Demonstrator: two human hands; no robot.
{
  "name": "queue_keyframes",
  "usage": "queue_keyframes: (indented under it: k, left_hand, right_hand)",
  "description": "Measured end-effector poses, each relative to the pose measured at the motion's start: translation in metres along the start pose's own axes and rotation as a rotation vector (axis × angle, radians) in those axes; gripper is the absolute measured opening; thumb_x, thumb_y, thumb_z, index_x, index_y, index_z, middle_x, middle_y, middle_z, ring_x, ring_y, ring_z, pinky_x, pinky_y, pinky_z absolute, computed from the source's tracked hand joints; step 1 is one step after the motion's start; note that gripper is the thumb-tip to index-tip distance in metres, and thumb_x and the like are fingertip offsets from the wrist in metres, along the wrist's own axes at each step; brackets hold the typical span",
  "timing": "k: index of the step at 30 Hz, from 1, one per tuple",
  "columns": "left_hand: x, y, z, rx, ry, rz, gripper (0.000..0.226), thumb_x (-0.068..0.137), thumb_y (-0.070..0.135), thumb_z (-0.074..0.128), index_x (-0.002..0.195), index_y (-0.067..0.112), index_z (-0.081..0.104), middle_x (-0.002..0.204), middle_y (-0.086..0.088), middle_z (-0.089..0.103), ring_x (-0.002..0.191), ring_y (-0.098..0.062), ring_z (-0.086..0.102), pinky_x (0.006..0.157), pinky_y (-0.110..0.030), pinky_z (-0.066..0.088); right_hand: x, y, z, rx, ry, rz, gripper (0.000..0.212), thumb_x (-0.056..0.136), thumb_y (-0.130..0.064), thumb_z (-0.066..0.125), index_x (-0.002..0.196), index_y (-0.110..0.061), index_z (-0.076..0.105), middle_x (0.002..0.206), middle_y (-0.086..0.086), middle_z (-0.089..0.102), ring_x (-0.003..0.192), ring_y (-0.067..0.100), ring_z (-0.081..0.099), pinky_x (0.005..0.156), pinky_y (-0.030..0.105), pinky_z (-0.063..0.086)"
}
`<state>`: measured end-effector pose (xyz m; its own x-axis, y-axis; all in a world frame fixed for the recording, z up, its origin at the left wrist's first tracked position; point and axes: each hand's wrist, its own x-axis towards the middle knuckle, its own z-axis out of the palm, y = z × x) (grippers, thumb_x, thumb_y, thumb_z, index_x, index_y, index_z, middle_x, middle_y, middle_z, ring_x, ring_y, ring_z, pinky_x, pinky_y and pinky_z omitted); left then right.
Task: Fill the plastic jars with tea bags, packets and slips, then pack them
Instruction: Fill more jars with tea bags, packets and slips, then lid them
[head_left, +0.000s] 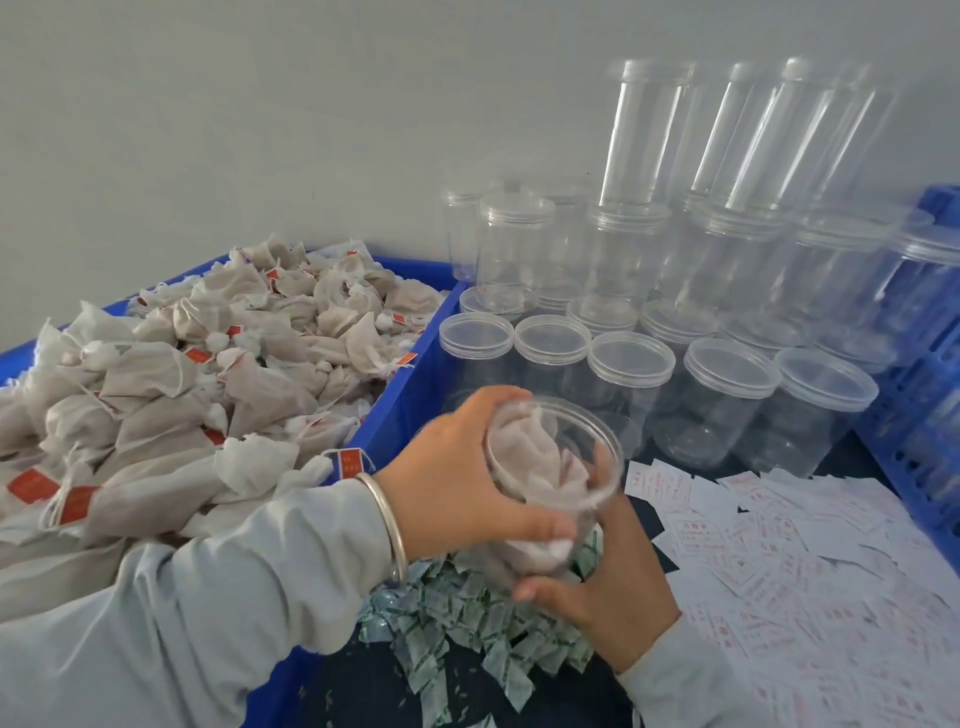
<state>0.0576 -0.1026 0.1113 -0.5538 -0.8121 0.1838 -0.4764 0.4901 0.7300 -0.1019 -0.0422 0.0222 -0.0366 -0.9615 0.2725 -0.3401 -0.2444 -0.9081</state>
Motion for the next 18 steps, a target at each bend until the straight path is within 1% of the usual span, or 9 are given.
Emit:
queue_keyframes:
  k: [2,3,4,6,9,11,14,16,18]
  left_hand:
    - [0.005,-0.001,-0.005,-0.063,0.136,-0.069,0.090,0.034,0.069,0.075,0.112,0.036,0.046,0.098,0.020,0.061,0.088,0.016,0.057,0.082,-0.006,0.046]
    - [0.008,-0.003,-0.007,-0.120,0.203,-0.093,0.081,0.036,0.066,0.076,0.106,0.036,0.049,0.096,0.019,0.062,0.085,0.016,0.058,0.077,-0.005,0.046]
    - [0.011,-0.006,-0.010,-0.178,0.262,-0.112,0.071,0.040,0.059,0.081,0.101,0.037,0.051,0.094,0.017,0.063,0.082,0.015,0.058,0.072,-0.003,0.045]
    - [0.013,-0.011,-0.012,-0.220,0.326,-0.138,0.060,0.048,0.043,0.089,0.093,0.036,0.050,0.092,0.015,0.063,0.078,0.015,0.058,0.065,-0.002,0.043]
    - [0.012,-0.019,-0.011,-0.148,0.317,-0.183,0.071,0.048,0.044,0.090,0.104,0.035,0.049,0.099,0.019,0.060,0.084,0.015,0.055,0.066,-0.004,0.041]
    - [0.012,-0.020,-0.009,-0.125,0.295,-0.188,0.083,0.046,0.049,0.088,0.116,0.034,0.046,0.103,0.023,0.057,0.092,0.013,0.053,0.070,-0.006,0.039]
    - [0.012,-0.017,-0.006,-0.117,0.243,-0.160,0.090,0.039,0.061,0.082,0.117,0.033,0.047,0.103,0.022,0.059,0.094,0.009,0.056,0.073,-0.009,0.041]
    - [0.010,-0.014,-0.005,-0.090,0.208,-0.138,0.085,0.039,0.064,0.080,0.112,0.038,0.045,0.100,0.025,0.057,0.090,0.019,0.052,0.070,-0.001,0.040]
    - [0.008,-0.014,-0.005,-0.060,0.178,-0.129,0.082,0.042,0.061,0.081,0.111,0.042,0.041,0.100,0.031,0.052,0.088,0.027,0.045,0.071,0.007,0.032]
  right_hand:
    - [0.004,0.010,-0.005,-0.355,-0.101,0.092,0.103,0.059,-0.043,0.087,0.144,-0.029,0.030,0.140,-0.013,0.042,0.130,0.000,0.037,0.109,0.025,0.034]
    - [0.004,0.014,-0.005,-0.509,-0.159,0.104,0.097,0.070,-0.044,0.080,0.147,-0.026,0.025,0.143,-0.011,0.037,0.133,0.004,0.031,0.112,0.022,0.026]
    - [0.004,0.017,-0.004,-0.601,-0.196,0.097,0.087,0.079,-0.042,0.072,0.149,-0.025,0.023,0.145,-0.011,0.034,0.135,0.005,0.027,0.112,0.017,0.020]
    - [0.003,0.023,-0.002,-0.676,-0.191,0.081,0.066,0.090,-0.037,0.060,0.148,-0.027,0.029,0.145,-0.012,0.031,0.136,0.004,0.024,0.108,0.011,0.014]
    - [0.002,0.028,-0.001,-0.731,-0.115,0.049,0.040,0.095,-0.037,0.052,0.134,-0.029,0.052,0.136,-0.013,0.041,0.129,0.004,0.031,0.103,0.010,0.021]
    - [0.004,0.029,-0.003,-0.753,-0.106,0.050,0.032,0.095,-0.040,0.051,0.123,-0.030,0.063,0.127,-0.014,0.049,0.123,0.005,0.037,0.100,0.012,0.026]
    - [0.005,0.031,-0.005,-0.755,-0.111,0.056,0.026,0.094,-0.039,0.055,0.114,-0.029,0.069,0.120,-0.014,0.053,0.120,0.007,0.040,0.098,0.016,0.031]
    - [0.006,0.030,-0.004,-0.739,-0.093,0.057,0.023,0.092,-0.035,0.058,0.108,-0.026,0.072,0.116,-0.013,0.055,0.118,0.008,0.042,0.097,0.017,0.032]
    - [0.006,0.030,-0.003,-0.722,-0.088,0.053,0.023,0.092,-0.035,0.059,0.108,-0.025,0.071,0.117,-0.013,0.054,0.119,0.009,0.042,0.099,0.019,0.032]
